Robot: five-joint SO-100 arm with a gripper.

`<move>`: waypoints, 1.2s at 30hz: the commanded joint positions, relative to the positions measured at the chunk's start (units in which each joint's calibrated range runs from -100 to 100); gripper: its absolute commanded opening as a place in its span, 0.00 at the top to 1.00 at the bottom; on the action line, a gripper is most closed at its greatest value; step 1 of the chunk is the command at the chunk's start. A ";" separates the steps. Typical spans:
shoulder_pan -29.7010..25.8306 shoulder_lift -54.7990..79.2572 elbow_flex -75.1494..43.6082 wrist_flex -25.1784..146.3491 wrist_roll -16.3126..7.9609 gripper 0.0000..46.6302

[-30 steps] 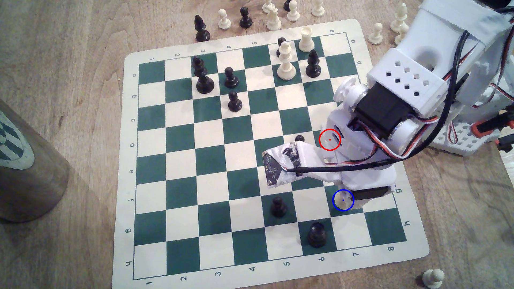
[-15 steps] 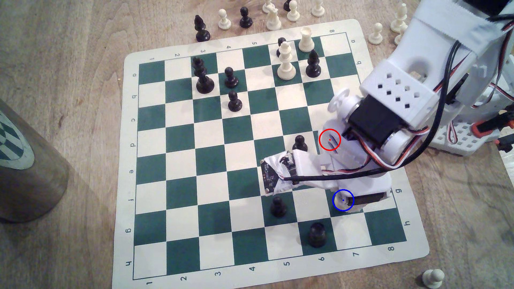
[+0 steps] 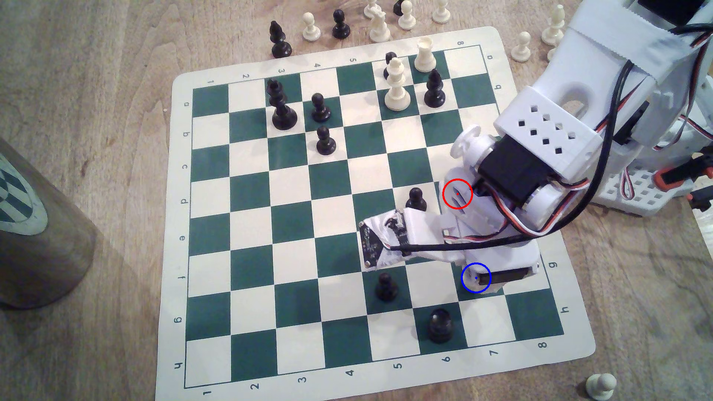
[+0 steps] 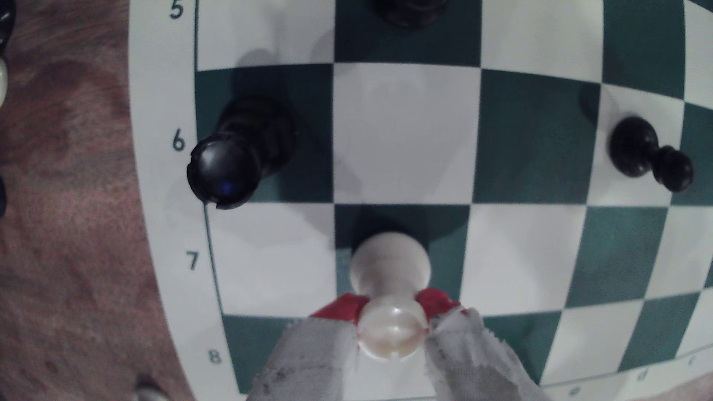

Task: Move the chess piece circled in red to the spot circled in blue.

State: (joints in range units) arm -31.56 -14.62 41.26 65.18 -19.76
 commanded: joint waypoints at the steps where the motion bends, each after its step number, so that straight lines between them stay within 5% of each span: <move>1: 0.86 0.02 -0.10 -0.72 0.54 0.99; 5: 1.18 0.70 0.09 -1.05 0.68 0.99; 11: 1.02 -1.08 1.45 -1.46 0.29 0.70; 15: 0.86 -4.31 1.81 -0.23 0.49 0.60; 26: 2.11 -22.56 4.17 10.99 2.00 0.51; 36: 19.40 -41.75 3.89 12.71 6.20 0.51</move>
State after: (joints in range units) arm -19.91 -48.22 46.68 78.80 -15.41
